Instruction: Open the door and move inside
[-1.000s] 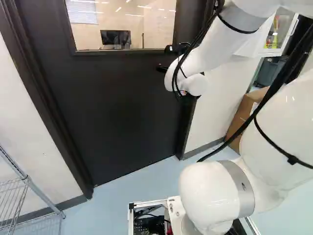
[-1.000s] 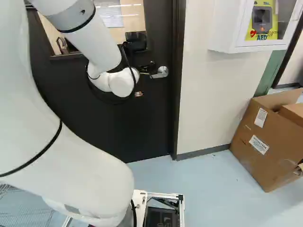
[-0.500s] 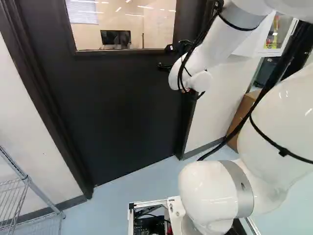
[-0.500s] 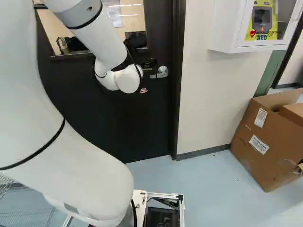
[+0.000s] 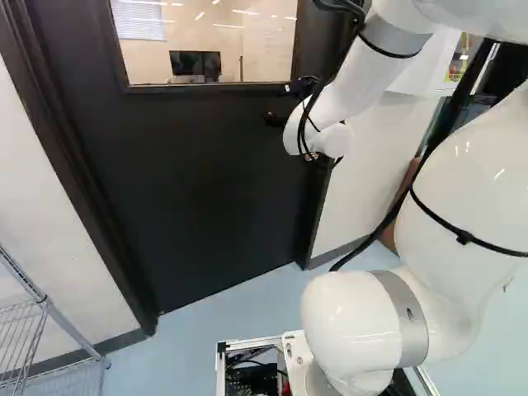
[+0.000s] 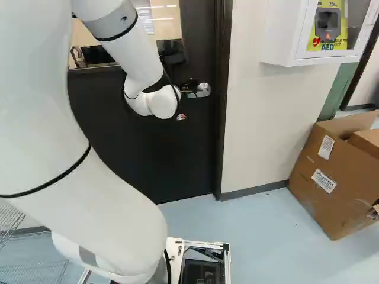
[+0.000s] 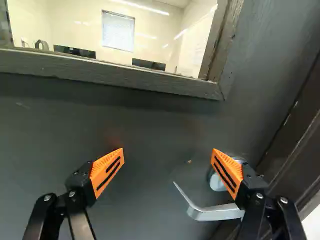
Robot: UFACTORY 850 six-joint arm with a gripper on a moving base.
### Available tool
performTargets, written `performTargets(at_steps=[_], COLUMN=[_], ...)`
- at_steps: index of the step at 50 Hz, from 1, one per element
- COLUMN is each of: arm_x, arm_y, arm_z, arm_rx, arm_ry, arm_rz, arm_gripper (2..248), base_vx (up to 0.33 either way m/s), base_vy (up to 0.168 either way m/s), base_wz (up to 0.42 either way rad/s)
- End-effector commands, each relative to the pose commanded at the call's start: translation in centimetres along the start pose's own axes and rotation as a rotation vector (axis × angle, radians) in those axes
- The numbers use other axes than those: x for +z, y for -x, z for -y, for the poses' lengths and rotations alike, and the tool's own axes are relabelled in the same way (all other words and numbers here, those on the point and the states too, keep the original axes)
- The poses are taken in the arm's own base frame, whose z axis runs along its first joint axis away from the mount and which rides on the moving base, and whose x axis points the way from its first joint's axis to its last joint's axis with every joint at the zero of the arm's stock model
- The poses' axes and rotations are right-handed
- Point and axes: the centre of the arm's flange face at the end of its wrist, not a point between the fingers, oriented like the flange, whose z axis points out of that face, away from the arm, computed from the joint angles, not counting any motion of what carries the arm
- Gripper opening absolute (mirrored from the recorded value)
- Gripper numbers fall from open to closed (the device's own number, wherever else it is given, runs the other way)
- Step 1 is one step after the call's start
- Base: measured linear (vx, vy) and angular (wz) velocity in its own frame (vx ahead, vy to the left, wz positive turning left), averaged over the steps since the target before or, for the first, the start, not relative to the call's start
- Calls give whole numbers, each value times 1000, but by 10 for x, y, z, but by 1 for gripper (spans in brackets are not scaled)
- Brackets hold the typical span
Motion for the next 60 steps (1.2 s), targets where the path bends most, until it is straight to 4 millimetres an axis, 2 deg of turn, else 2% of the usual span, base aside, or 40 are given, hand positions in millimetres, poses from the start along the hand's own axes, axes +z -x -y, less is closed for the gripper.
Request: performTargets(at_steps=[19, 60], arm_x=[1, -15], arm_y=[20, 62], arm_z=[4, 14], arm_rx=[8, 26], arm_ry=[-8, -24], arm_rz=[42, 136], arm_gripper=[247, 247], base_vx=[0, 0], base_vy=[0, 0], base_wz=[0, 0])
